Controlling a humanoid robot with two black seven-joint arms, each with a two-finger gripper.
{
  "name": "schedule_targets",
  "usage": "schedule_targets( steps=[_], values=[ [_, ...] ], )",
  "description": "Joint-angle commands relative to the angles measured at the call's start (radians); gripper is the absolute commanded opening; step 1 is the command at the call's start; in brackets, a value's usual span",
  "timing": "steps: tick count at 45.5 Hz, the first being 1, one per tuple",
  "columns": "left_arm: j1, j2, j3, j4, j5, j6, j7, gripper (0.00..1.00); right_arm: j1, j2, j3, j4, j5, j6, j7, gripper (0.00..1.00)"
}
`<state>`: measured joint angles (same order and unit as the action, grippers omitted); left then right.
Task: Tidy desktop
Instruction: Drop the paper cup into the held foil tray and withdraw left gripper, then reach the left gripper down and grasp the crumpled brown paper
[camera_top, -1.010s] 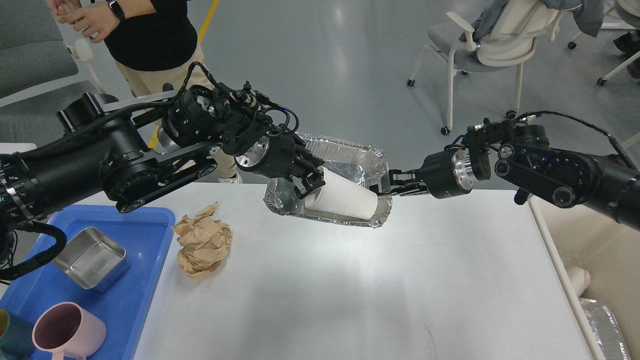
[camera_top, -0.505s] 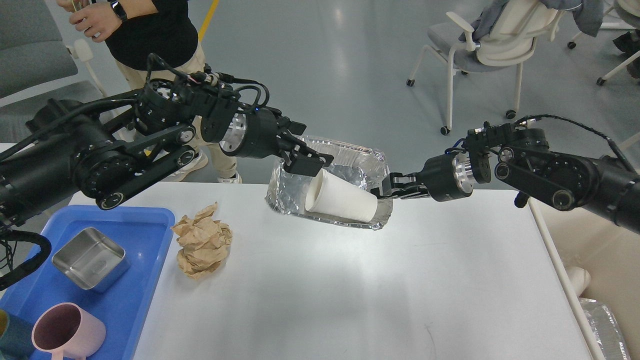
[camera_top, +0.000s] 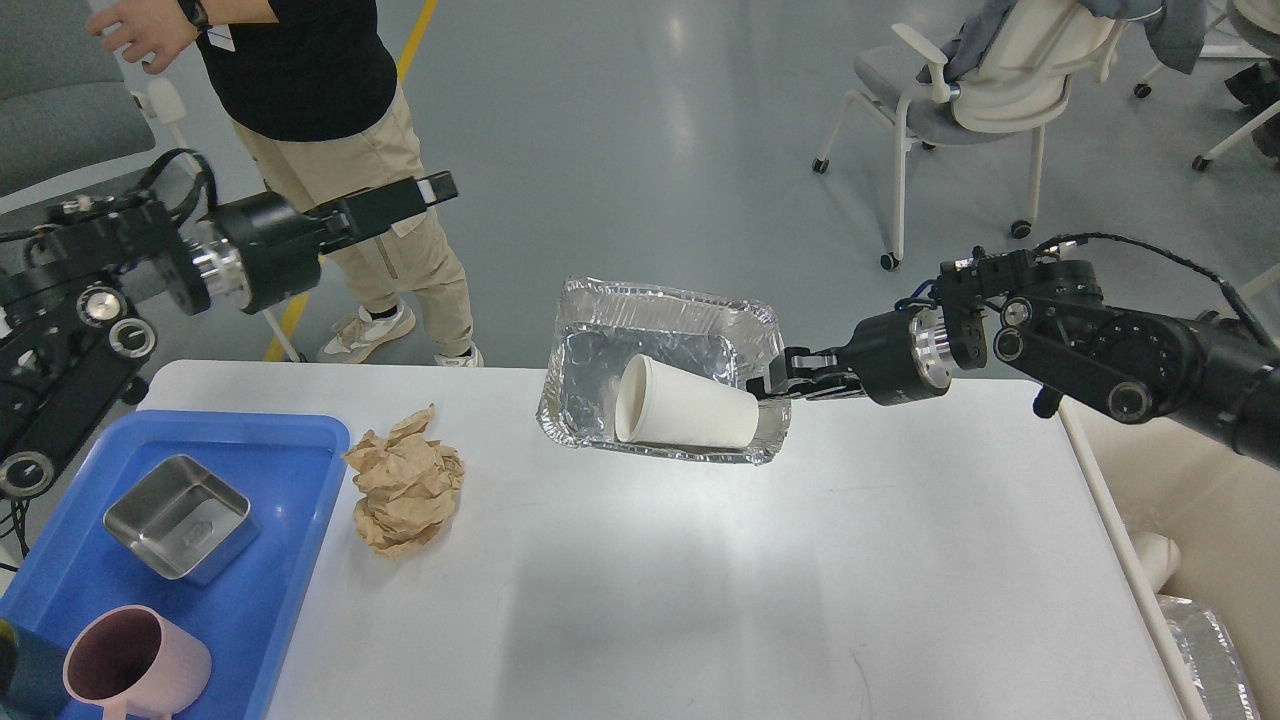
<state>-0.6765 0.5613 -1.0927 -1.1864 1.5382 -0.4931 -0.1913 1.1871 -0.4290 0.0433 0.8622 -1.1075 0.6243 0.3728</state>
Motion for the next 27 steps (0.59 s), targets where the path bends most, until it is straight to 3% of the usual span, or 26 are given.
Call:
schedule_targets(
  steps=[1,4,8,16,27],
  values=[
    [0.161,0.066,-0.111,-0.028,-0.127,-0.001,0.099,0.97,-0.001,0.001,0.0,-0.002,0.0,-0.002,0.0,0.0],
    [0.242,0.103,-0.139,-0.048,-0.188,0.002,0.156,0.97,-0.001,0.003,0.0,-0.002,0.0,-0.002,0.0,0.0],
    [0.372,0.15,-0.196,-0.087,-0.253,0.025,0.19,0.97,-0.001,0.004,0.0,-0.002,0.0,-0.002,-0.002,0.0],
    [0.618,0.201,-0.303,-0.16,-0.338,0.11,0.19,0.97,-0.017,0.007,0.0,-0.002,0.0,-0.002,0.0,0.0],
    [0.807,0.23,-0.533,-0.186,-0.484,0.114,0.193,0.97,-0.018,0.006,0.0,-0.005,0.0,-0.002,0.0,0.0]
  ],
)
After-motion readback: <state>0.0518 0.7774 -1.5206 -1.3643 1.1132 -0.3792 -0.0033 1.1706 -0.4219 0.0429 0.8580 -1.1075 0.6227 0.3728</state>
